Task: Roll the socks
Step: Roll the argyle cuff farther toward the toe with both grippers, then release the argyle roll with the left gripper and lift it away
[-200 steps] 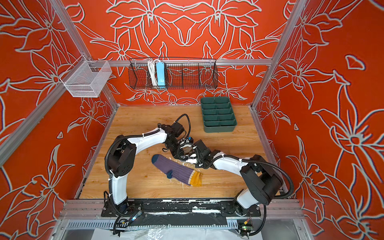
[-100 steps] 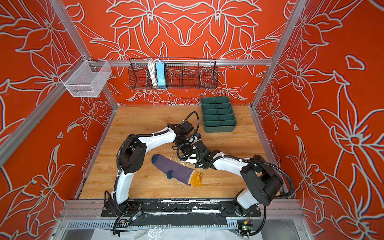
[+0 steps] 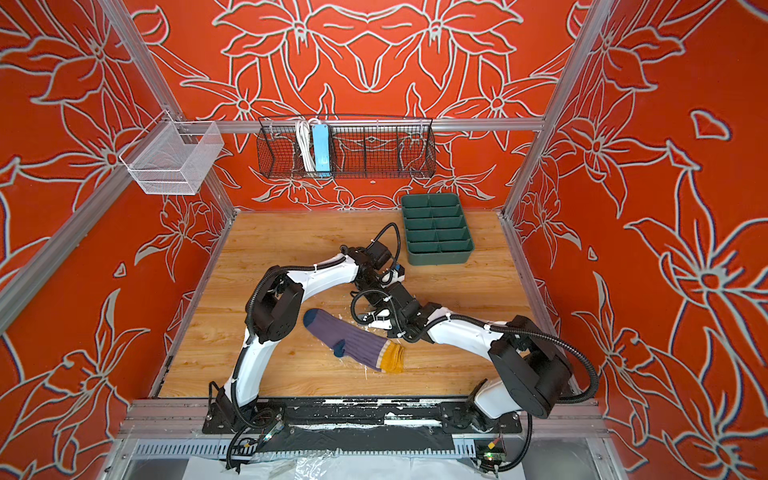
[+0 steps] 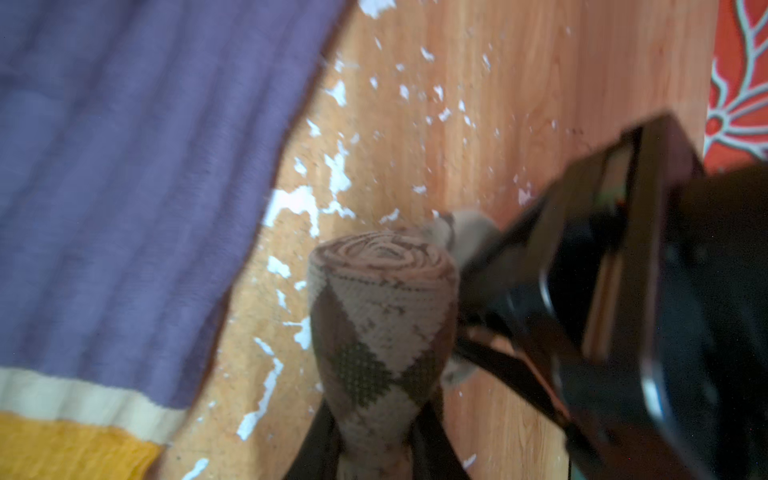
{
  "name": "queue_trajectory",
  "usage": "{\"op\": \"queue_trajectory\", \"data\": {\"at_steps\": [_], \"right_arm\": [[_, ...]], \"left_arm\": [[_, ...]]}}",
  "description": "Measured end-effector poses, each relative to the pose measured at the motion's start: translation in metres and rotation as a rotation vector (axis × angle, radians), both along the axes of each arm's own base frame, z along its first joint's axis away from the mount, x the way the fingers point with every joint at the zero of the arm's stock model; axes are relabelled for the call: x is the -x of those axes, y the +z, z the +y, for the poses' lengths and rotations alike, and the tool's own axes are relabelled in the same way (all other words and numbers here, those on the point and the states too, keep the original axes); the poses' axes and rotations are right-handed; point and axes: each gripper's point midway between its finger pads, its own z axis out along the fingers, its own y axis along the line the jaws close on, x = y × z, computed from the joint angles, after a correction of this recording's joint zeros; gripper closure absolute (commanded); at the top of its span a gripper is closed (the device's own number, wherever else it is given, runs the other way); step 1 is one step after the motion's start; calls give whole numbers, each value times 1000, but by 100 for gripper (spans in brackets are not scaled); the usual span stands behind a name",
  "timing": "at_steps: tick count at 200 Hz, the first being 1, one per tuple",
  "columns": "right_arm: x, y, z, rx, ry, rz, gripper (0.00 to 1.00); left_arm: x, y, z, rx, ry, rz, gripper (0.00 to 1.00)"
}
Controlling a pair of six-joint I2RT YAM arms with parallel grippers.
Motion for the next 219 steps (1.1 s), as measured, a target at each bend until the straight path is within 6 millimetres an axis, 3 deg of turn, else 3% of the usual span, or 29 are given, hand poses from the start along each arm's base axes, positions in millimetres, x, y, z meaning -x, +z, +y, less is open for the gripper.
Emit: {"op": "queue_trajectory", "data": {"at_steps": [26,90,123,155,181,209,219], "right_arm": [[9,-7,3,27,44,52,100],[8,-18,4,115,3,185,100],[9,-18,2,143,-28,244,100],[16,-17,-3,174,-40,330,100],[13,-8,0,161,-48,353,100],[9,5,10,123,-39,362,100],[12,-2,3,145,-51,406,100]], "left_arm": [[1,0,-4,11,1,12,77],[2,1,-4,10,-6,10,76],[2,12,-4,19,-34,-16,65],[1,54,-6,72,-84,-87,60],[-15,99,1,116,-69,-203,57],[-44,136,30,140,12,-301,55],[-51,161,43,158,41,-360,48]]}}
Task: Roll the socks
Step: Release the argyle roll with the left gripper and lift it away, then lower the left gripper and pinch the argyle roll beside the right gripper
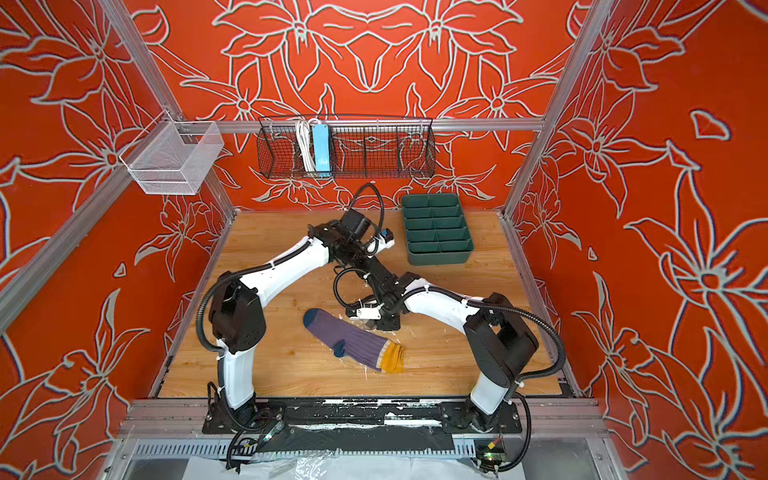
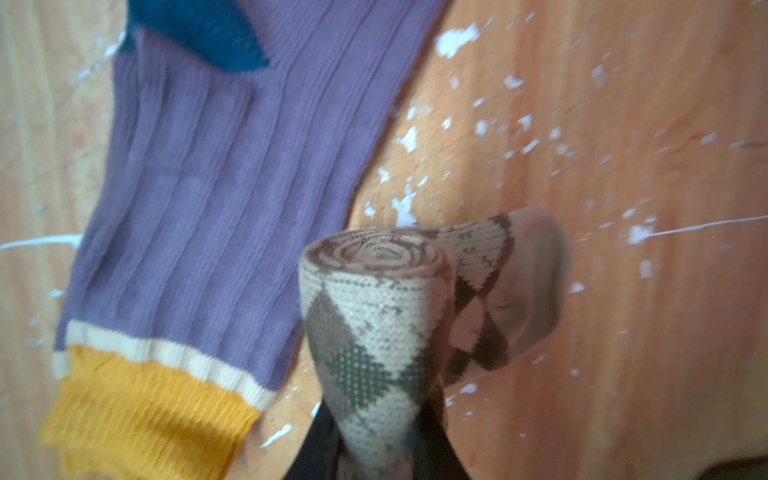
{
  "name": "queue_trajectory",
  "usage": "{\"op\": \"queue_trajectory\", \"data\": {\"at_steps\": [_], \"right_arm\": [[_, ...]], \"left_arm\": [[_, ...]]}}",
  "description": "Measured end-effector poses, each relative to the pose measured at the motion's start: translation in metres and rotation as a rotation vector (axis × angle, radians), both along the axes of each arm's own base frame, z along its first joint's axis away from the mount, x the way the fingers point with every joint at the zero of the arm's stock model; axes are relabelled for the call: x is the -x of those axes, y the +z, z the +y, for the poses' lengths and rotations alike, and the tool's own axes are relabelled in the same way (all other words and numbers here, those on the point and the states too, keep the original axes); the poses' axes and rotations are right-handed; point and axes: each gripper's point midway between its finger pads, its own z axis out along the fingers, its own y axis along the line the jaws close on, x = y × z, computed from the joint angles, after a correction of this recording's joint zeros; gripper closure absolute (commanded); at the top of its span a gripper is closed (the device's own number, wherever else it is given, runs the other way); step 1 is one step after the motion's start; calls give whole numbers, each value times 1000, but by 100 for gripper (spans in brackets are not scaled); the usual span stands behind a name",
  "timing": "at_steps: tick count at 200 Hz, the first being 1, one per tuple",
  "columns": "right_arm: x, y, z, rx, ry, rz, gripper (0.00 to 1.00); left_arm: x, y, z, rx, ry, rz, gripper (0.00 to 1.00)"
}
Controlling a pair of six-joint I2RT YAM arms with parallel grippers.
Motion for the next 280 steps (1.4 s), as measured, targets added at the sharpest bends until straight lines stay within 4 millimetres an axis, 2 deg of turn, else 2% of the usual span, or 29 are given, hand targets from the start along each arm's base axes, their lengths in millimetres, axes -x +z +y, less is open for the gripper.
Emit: {"op": "queue_trajectory", "data": {"at_steps": [19,36,52,61,69,97,111,131,143,156,166,178,190,214,222,232,247,280], "right_arm": [[9,-19,-13,53,-21,96,100],[7,-16,-11,44,-26,119,100],[9,-17,-11,50,-25,138,100],[9,-17,-10,50,-25,145,100],[9,-17,-10,51,-25,149,100],[10,-17,-11,63,-12,171,100],[9,-18,-9,73,-6,198,100],[8,-18,-8,85,-5,244,100],[7,-18,-7,89,-5,271,100],[7,-18,-6,92,-9,301,98],[6,-19,-6,94,-12,323,96],[6,-19,-6,93,-16,345,94],[6,-19,-6,93,-19,367,92],[5,-19,-6,83,-26,404,92],[5,-19,-6,79,-27,414,92],[5,-19,-6,74,-29,423,92],[5,-18,-6,71,-30,432,92],[5,-18,-5,67,-34,451,92]], "left_arm": [[-3,72,31,89,52,-177,42],[7,132,56,163,78,-328,42],[13,163,67,196,91,-415,42],[13,169,69,199,98,-437,42],[10,166,71,193,108,-441,42],[9,122,79,125,127,-386,42],[17,117,82,101,97,-384,41],[46,141,81,93,-20,-476,39],[78,160,69,62,-137,-587,39],[119,164,47,27,-290,-690,39],[151,150,27,0,-414,-738,40],[171,120,14,-48,-501,-763,40],[177,80,8,-109,-539,-749,40],[187,-32,0,-264,-605,-629,41],[191,-62,0,-306,-617,-590,42],[194,-88,-3,-338,-620,-557,43],[191,-110,-13,-353,-594,-538,43],[167,-123,-27,-355,-480,-573,43]]}}
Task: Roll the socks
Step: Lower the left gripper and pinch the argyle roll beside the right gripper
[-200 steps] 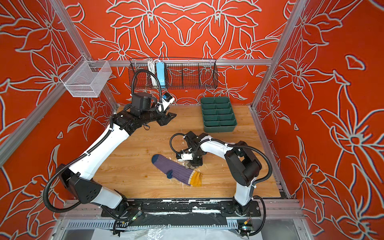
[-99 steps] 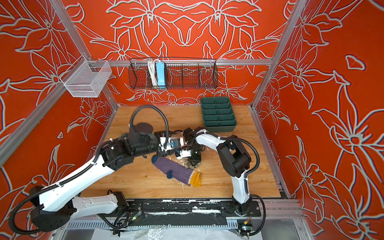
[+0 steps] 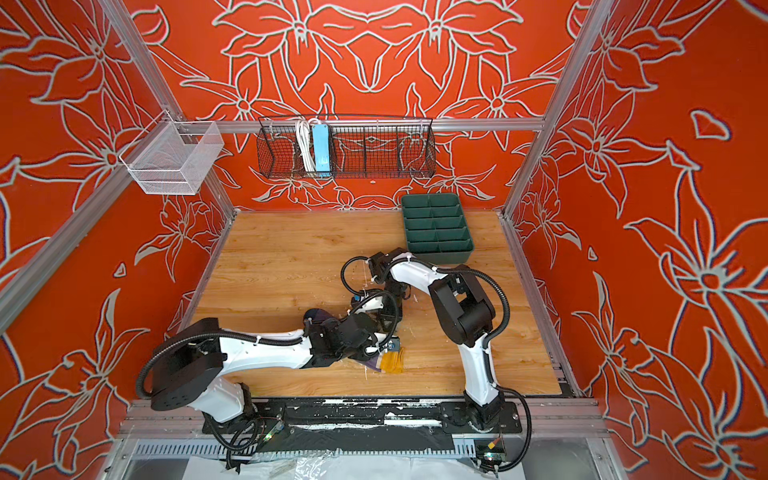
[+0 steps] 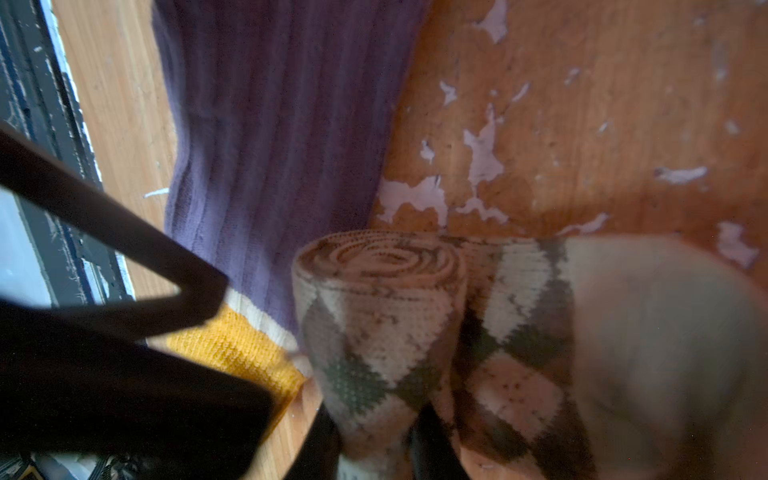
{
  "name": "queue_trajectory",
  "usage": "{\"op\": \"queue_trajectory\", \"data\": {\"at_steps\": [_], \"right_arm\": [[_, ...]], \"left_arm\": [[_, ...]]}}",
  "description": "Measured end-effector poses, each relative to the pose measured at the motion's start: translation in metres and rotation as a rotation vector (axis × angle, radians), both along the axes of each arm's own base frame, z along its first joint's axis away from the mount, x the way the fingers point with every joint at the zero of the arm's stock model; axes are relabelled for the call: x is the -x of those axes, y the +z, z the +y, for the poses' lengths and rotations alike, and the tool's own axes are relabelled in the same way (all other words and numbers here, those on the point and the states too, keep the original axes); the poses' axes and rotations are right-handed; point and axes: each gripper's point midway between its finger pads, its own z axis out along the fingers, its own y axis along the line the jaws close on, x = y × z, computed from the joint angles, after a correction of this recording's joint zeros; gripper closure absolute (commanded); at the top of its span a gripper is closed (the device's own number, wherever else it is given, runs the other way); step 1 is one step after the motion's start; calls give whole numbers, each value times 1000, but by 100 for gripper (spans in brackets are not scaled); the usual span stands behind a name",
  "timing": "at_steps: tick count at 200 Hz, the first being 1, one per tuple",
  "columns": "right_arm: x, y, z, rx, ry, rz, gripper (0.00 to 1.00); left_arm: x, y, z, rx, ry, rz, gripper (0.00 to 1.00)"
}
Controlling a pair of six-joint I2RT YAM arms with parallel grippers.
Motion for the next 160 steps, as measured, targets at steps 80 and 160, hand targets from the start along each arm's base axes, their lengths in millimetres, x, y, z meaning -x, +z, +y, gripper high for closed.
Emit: {"op": "queue_trajectory", "data": {"at_steps": [80,160], "right_arm": [[-2,1,-1,-33,-31,2,81],[-48,33,-30,-223,-287,-218,36]], "left_arm": [[-28,-28,-1,-32,131,-10,68],[-42,-18,-10,19,113,160,93]]}}
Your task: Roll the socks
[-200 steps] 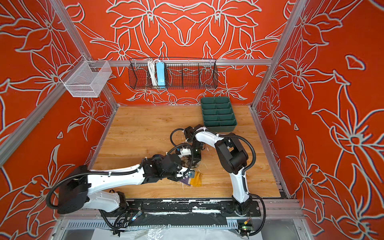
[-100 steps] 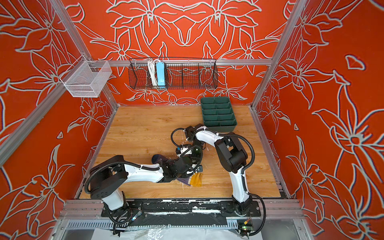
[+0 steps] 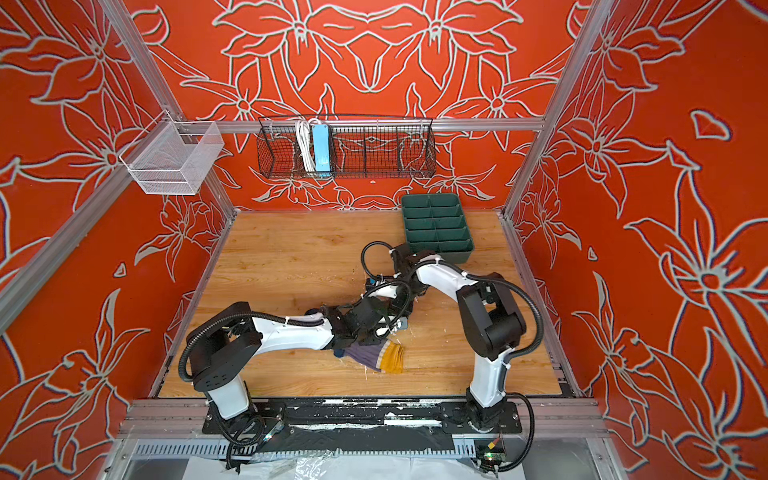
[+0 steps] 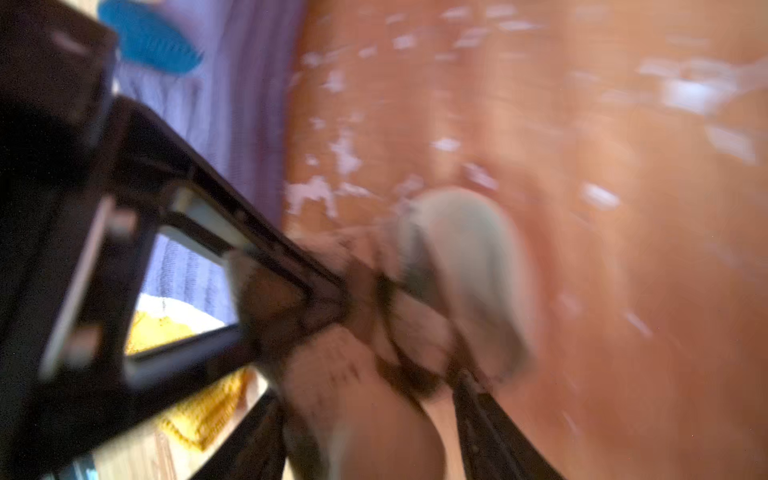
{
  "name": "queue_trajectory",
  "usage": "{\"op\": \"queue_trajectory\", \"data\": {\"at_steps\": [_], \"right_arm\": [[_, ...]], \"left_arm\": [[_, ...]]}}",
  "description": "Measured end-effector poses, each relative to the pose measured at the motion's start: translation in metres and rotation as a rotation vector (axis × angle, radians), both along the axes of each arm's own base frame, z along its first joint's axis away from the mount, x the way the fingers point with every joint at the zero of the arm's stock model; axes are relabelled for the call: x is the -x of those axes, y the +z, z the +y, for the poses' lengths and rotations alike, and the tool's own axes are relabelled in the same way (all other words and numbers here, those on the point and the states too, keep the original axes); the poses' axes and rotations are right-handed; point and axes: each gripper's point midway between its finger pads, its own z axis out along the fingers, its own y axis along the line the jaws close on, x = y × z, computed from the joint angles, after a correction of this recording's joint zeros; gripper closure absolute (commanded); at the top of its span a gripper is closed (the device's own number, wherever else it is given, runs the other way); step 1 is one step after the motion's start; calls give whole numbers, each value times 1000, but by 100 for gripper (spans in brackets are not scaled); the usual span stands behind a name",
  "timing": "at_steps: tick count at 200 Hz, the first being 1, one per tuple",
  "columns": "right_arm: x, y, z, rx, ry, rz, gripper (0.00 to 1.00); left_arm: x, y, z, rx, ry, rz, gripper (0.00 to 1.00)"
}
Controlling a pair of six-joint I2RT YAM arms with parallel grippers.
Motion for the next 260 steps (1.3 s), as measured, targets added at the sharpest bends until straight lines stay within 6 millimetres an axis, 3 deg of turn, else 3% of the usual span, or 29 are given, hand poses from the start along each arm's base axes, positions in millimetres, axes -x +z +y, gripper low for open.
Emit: {"op": "queue_trajectory", "data": {"at_steps": [33,68,92,122,137,156,177,218,260], "right_arm": [[-37,58,-47,-113,-288,-203,35],[-68,115,-114,-156,-636,-481,36],[-58,138,-124,-199,-685,-600,40],[-17,154,-102,-288,-498,-729,39],[12,150,-79,-307,-320,-787,38],[46,130,-46,-294,-61,-823,37],[63,105,-19,-224,158,-830,36],[56,39,11,-50,385,-786,35],[14,-4,28,74,421,-758,35]], "left_arm": [[-11,-6,10,-15,9,169,93],[-17,-5,9,-12,-1,359,93],[-20,-4,9,1,1,478,93],[-23,-3,15,39,10,631,92],[-26,-3,16,52,17,725,91],[-31,-5,16,69,34,840,89],[-34,-6,17,90,59,943,88],[-31,-5,18,92,84,1007,88],[-30,-5,18,92,89,1023,85]]}}
